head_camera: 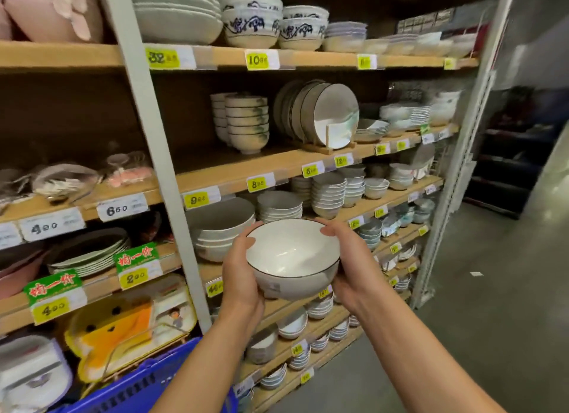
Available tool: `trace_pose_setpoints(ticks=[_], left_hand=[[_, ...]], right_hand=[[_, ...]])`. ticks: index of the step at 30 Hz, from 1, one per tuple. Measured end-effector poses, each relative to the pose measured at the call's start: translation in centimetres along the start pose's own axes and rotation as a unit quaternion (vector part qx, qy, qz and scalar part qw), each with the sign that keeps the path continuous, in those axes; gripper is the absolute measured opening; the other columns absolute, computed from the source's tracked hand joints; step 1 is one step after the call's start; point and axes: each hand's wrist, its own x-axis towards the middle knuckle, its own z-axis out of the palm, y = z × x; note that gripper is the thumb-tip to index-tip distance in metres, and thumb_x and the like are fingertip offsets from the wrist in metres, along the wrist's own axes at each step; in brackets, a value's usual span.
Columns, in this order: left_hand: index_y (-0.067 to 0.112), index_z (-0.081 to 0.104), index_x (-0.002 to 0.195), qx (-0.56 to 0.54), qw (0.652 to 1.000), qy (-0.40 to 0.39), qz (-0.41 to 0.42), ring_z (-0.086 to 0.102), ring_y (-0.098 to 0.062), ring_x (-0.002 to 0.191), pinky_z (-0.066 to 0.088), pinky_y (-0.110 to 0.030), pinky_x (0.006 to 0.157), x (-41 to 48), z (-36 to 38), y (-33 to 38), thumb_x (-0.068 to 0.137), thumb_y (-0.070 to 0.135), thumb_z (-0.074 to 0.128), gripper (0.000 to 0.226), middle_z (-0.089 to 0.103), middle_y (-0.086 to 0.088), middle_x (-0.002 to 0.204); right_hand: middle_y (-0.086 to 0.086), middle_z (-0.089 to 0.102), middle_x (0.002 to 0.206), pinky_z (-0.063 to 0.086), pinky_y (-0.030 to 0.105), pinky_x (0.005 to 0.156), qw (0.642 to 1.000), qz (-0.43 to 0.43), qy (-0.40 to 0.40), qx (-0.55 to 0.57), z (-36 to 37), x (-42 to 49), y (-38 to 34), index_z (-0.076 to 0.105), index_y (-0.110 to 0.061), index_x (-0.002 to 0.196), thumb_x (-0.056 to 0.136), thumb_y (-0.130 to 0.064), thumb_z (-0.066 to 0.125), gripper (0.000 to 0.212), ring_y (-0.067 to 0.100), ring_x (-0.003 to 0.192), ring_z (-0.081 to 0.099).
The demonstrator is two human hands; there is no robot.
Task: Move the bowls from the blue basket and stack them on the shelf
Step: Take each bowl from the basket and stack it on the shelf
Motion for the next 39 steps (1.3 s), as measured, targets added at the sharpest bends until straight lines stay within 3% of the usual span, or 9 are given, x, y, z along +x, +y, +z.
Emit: trace_pose_setpoints(ticks=[3,5,10,16,22,28,31,36,39], left_hand=[[0.020,0.072,0.100,-0.007,1.000,0.001,-0.007,0.072,-0.021,0.080,0.055,-0.027,0.056,0.1,3.3,-1.3,0.091,0.020,0.043,0.030,0.076,-0.004,0.091],[0.022,0.073,0.096,-0.006,1.000,-0.002,-0.012,0.072,-0.023,0.083,0.056,-0.030,0.060,0.3,5.0,-1.9,0.091,0.020,0.042,0.031,0.076,-0.005,0.094],[0.019,0.069,0.108,0.009,1.000,0.018,-0.010,0.066,-0.029,0.094,0.053,-0.035,0.070,2.5,8.1,-2.7,0.091,0.021,0.041,0.034,0.074,-0.008,0.101],[0.013,0.067,0.116,0.017,0.999,0.045,-0.001,0.064,-0.033,0.099,0.052,-0.037,0.074,7.6,10.4,-3.3,0.091,0.019,0.040,0.037,0.070,-0.014,0.108],[0.018,0.070,0.098,-0.009,0.997,0.072,0.010,0.067,-0.025,0.082,0.050,-0.028,0.059,15.1,12.1,-3.6,0.091,0.021,0.042,0.028,0.074,-0.006,0.090],[0.013,0.067,0.104,-0.008,0.995,0.098,0.007,0.063,-0.033,0.095,0.049,-0.038,0.074,22.9,13.4,-3.0,0.087,0.027,0.047,0.030,0.068,-0.016,0.108],[0.020,0.067,0.115,0.002,0.993,0.110,0.041,0.058,-0.034,0.111,0.049,-0.047,0.092,25.7,13.8,-2.3,0.088,0.025,0.045,0.035,0.063,-0.014,0.121],[0.029,0.067,0.111,0.026,0.986,0.142,0.079,0.059,-0.033,0.112,0.048,-0.057,0.097,28.7,14.2,-1.6,0.091,0.028,0.043,0.032,0.063,-0.010,0.122],[0.030,0.068,0.109,0.035,0.979,0.173,0.101,0.059,-0.033,0.111,0.048,-0.059,0.097,30.4,14.2,-1.5,0.091,0.027,0.043,0.031,0.063,-0.009,0.122]], right_hand=[[0.010,0.066,0.117,0.051,0.041,0.084,1.000,-0.008,0.005,0.002,-2.4,1.1,-2.0,0.066,-0.017,0.115,0.089,-0.016,0.051,0.030,0.031,0.109,0.061],[0.011,0.063,0.123,0.050,0.041,0.085,1.000,-0.010,0.010,0.007,-3.6,2.1,-3.2,0.062,-0.017,0.123,0.089,-0.016,0.051,0.036,0.033,0.113,0.059],[0.010,0.065,0.116,0.049,0.035,0.069,0.999,-0.030,0.010,0.014,-4.9,5.1,-4.8,0.067,-0.020,0.108,0.090,-0.022,0.053,0.023,0.029,0.101,0.061],[0.013,0.065,0.115,0.052,0.044,0.086,0.998,-0.058,0.036,0.016,-4.3,10.7,-5.4,0.067,-0.022,0.101,0.090,-0.034,0.055,0.020,0.033,0.106,0.062],[0.010,0.071,0.110,0.052,0.048,0.091,0.996,-0.073,0.042,-0.008,-2.1,18.5,-6.8,0.071,-0.020,0.108,0.086,-0.039,0.054,0.033,0.032,0.104,0.066],[0.008,0.075,0.095,0.051,0.040,0.077,0.995,-0.086,0.044,0.002,1.0,25.9,-8.7,0.076,-0.020,0.088,0.077,-0.040,0.053,0.032,0.033,0.096,0.068],[0.000,0.076,0.079,0.053,0.032,0.065,0.994,-0.106,0.024,0.026,2.5,29.0,-9.1,0.075,-0.023,0.073,0.083,-0.037,0.050,0.031,0.023,0.081,0.070],[-0.002,0.075,0.086,0.052,0.029,0.064,0.993,-0.108,0.005,0.038,4.4,33.4,-9.0,0.074,-0.018,0.091,0.087,-0.039,0.047,0.035,0.018,0.083,0.068],[-0.002,0.074,0.081,0.052,0.031,0.067,0.994,-0.097,-0.027,0.036,5.2,36.0,-8.9,0.074,-0.016,0.088,0.087,-0.033,0.049,0.030,0.021,0.084,0.067]])
